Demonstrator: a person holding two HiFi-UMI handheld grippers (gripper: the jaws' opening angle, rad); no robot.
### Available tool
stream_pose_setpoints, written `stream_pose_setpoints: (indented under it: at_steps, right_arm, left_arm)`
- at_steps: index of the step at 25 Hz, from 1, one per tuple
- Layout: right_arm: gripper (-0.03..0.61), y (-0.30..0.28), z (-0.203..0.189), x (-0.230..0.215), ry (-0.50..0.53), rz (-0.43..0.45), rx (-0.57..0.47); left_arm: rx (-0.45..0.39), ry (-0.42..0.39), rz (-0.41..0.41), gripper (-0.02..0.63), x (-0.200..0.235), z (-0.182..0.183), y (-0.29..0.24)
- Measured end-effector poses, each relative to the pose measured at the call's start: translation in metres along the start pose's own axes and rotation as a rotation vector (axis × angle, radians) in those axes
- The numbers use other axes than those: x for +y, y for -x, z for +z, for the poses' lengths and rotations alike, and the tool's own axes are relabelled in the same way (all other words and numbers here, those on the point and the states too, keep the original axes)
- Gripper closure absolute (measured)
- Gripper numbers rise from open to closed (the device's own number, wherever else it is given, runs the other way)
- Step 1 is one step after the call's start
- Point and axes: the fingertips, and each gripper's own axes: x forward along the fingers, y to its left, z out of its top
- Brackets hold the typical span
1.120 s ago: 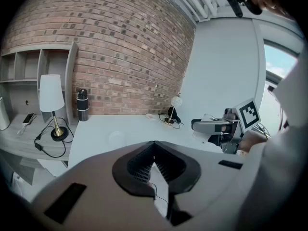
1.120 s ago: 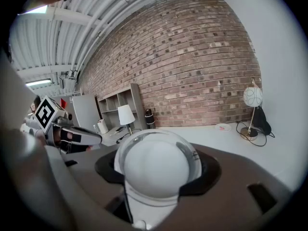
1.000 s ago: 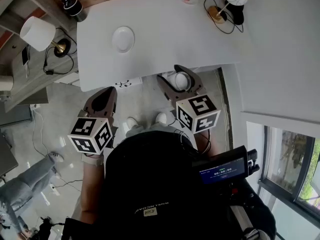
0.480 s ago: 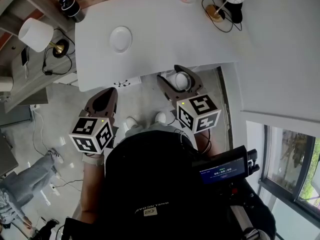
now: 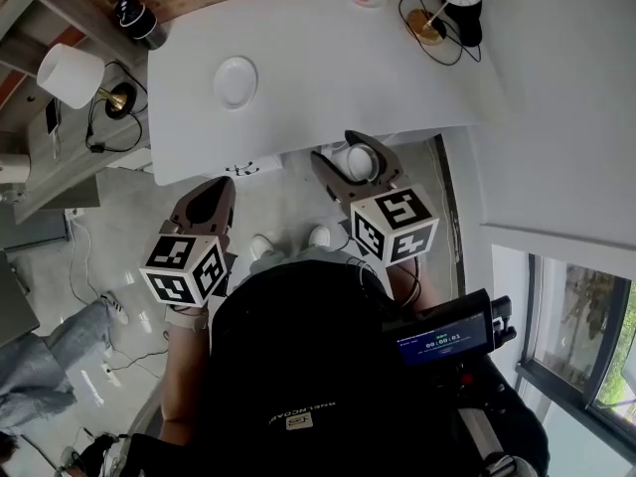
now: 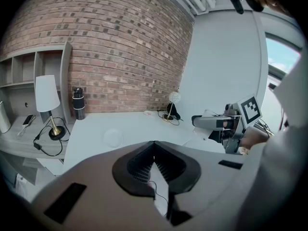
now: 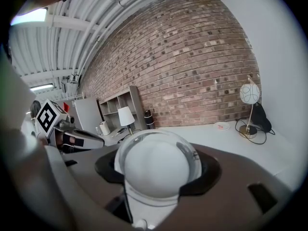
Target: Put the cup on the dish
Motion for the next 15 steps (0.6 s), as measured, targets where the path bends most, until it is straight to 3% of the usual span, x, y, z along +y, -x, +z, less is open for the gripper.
stream_pose_setpoints:
  at_steps: [15]
  right_arm:
    - [0.311,0.024,-0.009,-0.031,0.03,0.075,0.004]
  left_arm:
    - [0.033,-0.023,0.048,0.607,-0.054,-0.01,-0.017]
